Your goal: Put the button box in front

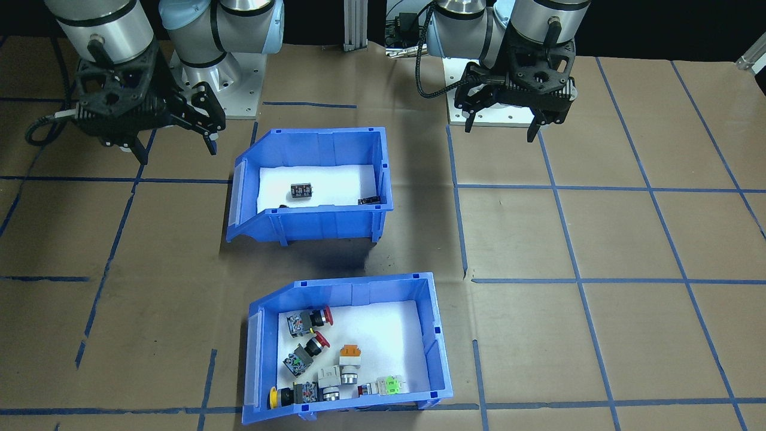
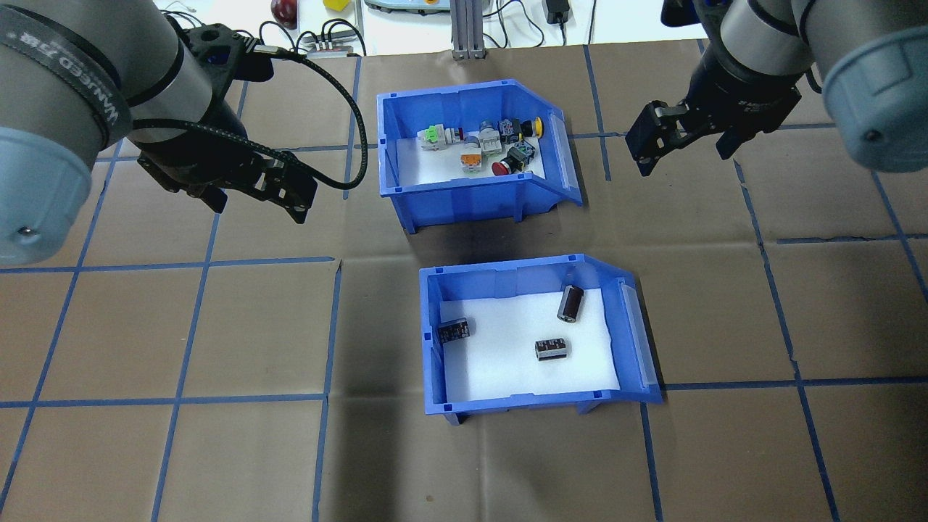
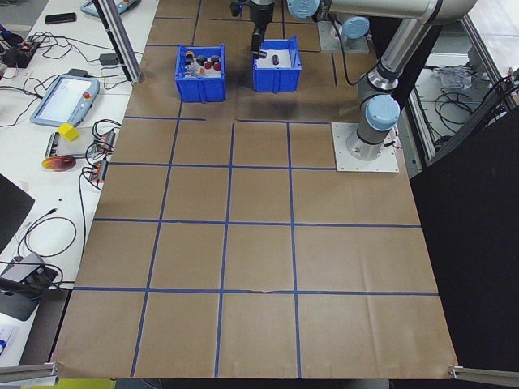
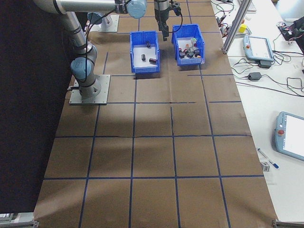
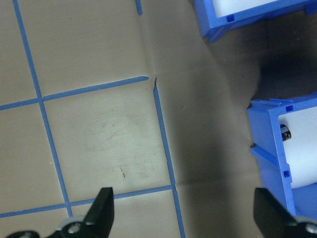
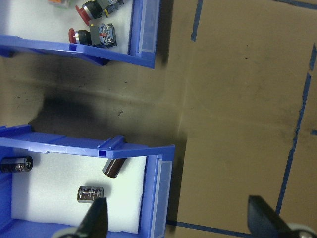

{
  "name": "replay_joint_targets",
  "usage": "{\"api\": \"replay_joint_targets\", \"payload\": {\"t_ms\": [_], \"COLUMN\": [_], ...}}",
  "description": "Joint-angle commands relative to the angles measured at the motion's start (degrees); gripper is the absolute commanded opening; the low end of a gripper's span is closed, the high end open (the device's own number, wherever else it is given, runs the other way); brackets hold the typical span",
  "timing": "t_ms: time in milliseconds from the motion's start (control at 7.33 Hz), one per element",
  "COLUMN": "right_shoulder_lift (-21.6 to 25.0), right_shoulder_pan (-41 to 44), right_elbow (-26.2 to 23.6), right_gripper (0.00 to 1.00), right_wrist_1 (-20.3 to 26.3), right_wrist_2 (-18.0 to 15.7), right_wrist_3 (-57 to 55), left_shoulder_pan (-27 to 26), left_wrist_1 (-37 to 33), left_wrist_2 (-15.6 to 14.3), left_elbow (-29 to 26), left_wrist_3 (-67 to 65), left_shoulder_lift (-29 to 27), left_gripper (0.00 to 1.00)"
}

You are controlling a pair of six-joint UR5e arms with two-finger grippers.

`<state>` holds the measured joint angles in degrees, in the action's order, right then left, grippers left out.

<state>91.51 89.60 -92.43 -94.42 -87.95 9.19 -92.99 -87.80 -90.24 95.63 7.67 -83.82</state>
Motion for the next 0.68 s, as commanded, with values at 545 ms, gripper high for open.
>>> {"api": "replay_joint_targets", "payload": {"t_ms": [545], "right_shoulder_lift": [0.0], "right_shoulder_pan": [0.0], "right_elbow": [-0.6], "right_gripper": [1.00], "right_wrist_1": [2.4], "right_wrist_2": [-5.2], "right_wrist_3": [-11.0], "left_shoulder_pan": [-0.1], "left_wrist_1": [-0.5], "left_wrist_2": [0.0], "left_elbow": [0.2], "left_wrist_3": [-1.3], "left_shoulder_lift": [0.1], "left_gripper": [0.99]}}
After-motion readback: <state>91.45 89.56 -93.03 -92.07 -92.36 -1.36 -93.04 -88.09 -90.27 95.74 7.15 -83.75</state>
